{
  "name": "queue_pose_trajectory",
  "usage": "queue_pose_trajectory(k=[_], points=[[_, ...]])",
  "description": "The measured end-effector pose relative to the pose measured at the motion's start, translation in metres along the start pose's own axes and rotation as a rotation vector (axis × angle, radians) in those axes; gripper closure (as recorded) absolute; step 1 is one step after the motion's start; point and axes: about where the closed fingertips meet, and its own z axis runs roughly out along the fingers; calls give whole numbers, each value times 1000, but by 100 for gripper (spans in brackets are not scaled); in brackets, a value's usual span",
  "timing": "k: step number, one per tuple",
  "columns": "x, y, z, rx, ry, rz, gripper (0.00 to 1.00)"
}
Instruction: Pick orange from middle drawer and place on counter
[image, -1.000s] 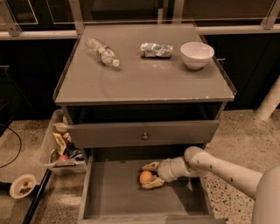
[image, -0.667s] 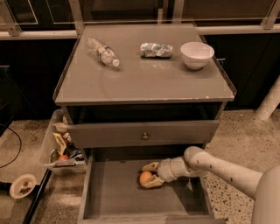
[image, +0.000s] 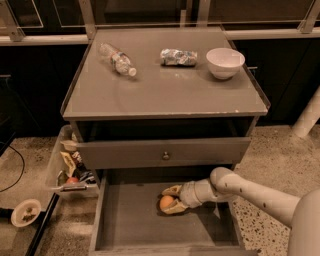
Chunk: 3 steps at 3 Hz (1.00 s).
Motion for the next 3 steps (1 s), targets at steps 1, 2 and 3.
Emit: queue_pose_trajectory(k=[1, 2, 3], points=[[-1, 2, -1, -10, 0, 5, 100], [-6, 5, -22, -8, 1, 6, 100], [-24, 8, -71, 14, -17, -4, 100]])
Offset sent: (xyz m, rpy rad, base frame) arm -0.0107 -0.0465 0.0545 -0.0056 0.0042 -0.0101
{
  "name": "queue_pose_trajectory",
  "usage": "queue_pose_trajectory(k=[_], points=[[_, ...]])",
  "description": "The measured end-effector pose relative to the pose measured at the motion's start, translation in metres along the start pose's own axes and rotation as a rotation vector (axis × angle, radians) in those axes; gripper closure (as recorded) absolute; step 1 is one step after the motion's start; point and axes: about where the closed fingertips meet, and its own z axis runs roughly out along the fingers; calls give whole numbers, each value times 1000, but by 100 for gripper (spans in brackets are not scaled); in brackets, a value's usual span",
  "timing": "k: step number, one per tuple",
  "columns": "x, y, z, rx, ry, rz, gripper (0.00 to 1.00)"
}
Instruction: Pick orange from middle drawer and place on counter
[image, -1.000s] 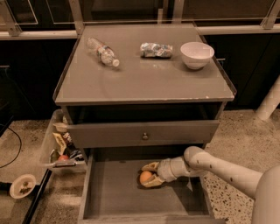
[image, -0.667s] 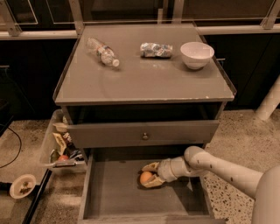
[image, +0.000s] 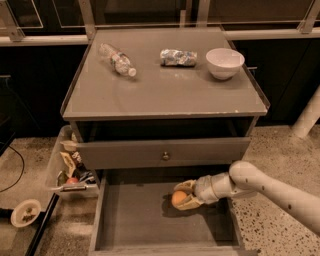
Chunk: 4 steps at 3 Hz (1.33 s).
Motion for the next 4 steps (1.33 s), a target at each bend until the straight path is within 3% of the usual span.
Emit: queue_pose_trajectory(k=[2, 3, 4], points=[[-49, 9, -114, 43, -47, -54, 100], [-100, -4, -198, 97, -6, -137, 100], [-100, -4, -198, 97, -6, -137, 100]])
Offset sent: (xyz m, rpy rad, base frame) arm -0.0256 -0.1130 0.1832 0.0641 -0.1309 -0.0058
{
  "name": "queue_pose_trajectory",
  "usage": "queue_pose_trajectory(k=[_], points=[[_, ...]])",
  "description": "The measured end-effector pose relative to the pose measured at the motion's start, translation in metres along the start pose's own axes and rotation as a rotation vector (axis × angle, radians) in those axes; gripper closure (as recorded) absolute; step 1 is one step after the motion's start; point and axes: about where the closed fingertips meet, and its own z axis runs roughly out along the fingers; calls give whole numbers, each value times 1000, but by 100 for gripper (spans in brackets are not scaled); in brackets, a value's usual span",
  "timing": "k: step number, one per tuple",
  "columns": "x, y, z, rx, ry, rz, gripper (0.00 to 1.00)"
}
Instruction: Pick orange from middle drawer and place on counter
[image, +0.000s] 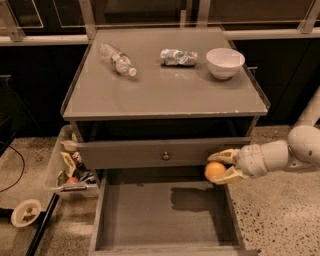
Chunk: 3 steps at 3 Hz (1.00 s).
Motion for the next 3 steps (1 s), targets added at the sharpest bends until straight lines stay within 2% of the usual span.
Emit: queue_pose_trajectory(k=[1, 3], points=[[-29, 3, -16, 19, -8, -75, 100], [-164, -4, -102, 125, -21, -379, 100]])
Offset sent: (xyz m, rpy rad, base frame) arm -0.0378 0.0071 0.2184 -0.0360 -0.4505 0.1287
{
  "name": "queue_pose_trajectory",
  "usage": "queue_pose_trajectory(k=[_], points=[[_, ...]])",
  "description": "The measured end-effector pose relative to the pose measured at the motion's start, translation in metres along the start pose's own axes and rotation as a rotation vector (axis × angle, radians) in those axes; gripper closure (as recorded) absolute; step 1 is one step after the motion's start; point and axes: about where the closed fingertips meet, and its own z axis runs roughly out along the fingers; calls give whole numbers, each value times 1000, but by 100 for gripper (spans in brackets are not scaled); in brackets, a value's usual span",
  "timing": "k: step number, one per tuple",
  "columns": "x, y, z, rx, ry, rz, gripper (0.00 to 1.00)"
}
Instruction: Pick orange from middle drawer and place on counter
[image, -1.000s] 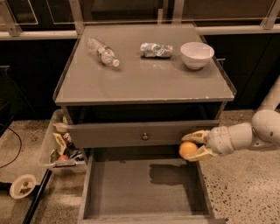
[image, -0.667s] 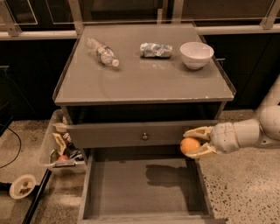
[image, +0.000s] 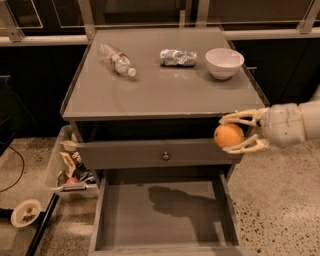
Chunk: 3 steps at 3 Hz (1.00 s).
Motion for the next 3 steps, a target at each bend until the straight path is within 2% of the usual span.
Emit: queue_pose_trajectory(k=[1, 2, 3], points=[[-50, -47, -27, 16, 13, -93, 100], [-57, -59, -33, 35, 12, -113, 100], [-57, -58, -32, 33, 11, -113, 100]])
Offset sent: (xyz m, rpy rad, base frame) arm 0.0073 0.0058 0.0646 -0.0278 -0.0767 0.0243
